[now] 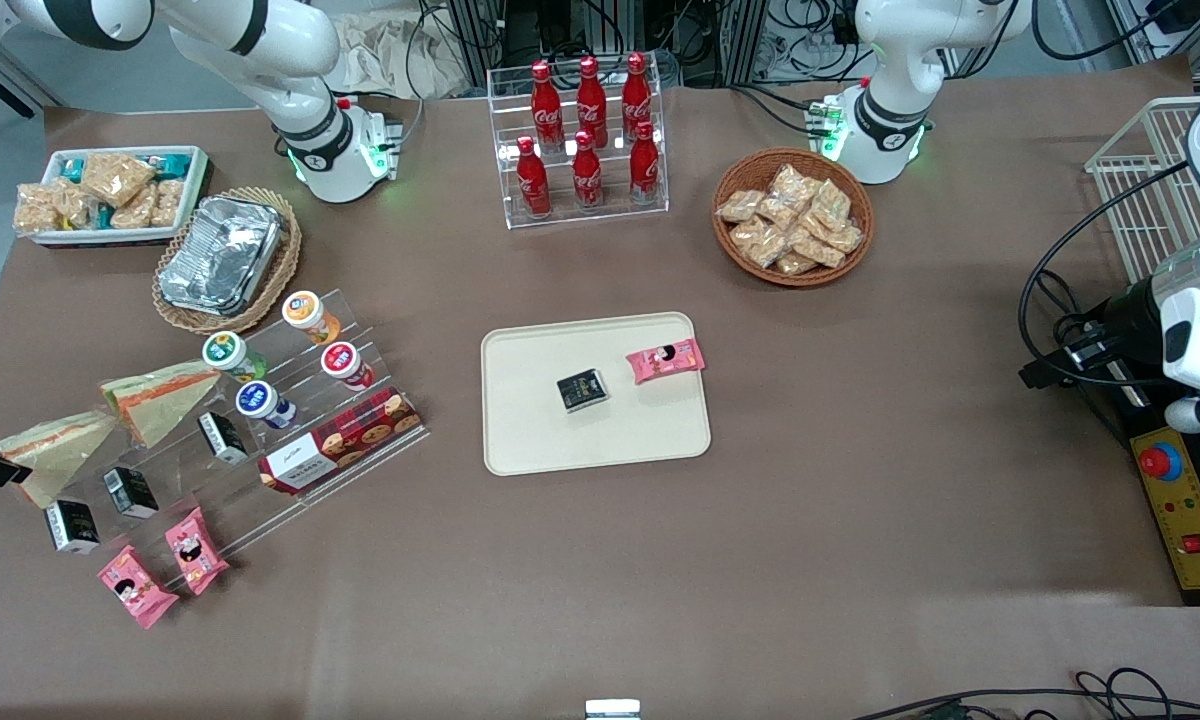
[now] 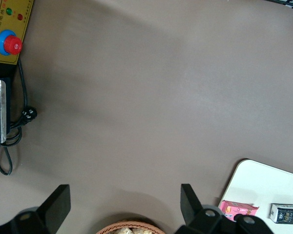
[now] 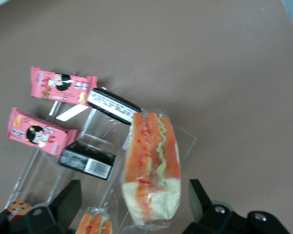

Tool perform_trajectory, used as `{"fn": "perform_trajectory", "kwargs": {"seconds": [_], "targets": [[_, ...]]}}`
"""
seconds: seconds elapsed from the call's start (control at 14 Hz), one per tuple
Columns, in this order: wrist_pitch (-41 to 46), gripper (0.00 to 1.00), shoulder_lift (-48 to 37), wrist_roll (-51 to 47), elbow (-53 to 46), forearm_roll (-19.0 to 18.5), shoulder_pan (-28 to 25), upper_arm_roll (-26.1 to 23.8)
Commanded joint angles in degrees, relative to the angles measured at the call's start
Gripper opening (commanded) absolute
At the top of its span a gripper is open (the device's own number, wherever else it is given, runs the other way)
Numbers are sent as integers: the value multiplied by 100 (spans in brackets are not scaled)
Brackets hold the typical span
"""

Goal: Place sandwich on tray
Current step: 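Close the right gripper on the wrapped orange sandwich wedge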

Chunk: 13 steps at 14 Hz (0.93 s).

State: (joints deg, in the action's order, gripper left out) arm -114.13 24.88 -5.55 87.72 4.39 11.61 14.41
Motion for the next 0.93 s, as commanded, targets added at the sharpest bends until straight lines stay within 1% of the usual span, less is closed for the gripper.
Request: {"fn": "perform_trajectory", "kwargs": {"seconds": [0.0, 0.64, 0.79, 0.86], "targets": [[-110, 97, -45, 107, 157, 167, 69, -44], [-223, 97, 245, 98, 193, 167, 78, -35], [-320, 93, 315, 107, 193, 167, 157, -35], [-329, 86, 324, 116, 193, 167, 157, -35]]}}
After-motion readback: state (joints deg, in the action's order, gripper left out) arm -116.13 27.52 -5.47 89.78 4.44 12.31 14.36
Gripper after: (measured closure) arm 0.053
